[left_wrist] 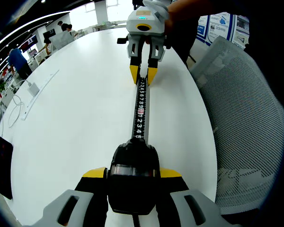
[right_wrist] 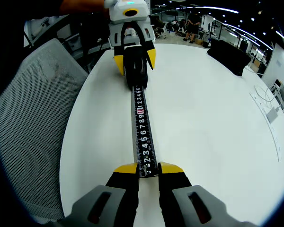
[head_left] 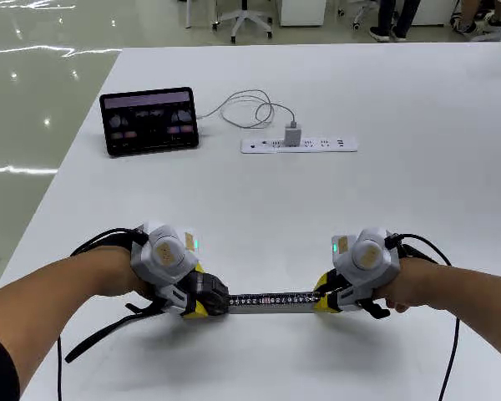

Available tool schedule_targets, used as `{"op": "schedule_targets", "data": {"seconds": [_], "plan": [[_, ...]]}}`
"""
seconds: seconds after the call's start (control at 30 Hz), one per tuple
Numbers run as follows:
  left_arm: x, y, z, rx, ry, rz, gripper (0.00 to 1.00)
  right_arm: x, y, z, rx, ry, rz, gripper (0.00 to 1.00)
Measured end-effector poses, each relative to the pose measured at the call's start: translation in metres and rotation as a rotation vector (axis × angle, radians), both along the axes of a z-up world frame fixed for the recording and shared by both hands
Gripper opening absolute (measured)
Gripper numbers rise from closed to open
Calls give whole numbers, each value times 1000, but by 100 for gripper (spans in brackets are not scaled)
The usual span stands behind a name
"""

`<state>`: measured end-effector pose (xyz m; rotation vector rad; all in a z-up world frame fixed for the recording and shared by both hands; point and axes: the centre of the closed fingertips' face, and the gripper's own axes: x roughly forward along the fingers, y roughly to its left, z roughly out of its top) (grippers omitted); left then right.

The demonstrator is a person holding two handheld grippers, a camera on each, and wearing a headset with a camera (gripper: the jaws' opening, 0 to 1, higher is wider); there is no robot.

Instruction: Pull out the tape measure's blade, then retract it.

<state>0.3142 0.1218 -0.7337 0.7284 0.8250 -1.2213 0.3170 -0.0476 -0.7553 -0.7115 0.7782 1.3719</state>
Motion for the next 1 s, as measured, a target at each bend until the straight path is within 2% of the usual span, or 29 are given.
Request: {"op": "schedule_targets", "data": {"seconds": [1.0], "plan": [[-2,-2,0,-7,6,-1,35,-1,-30,-1,-29,4,-29,11]]}}
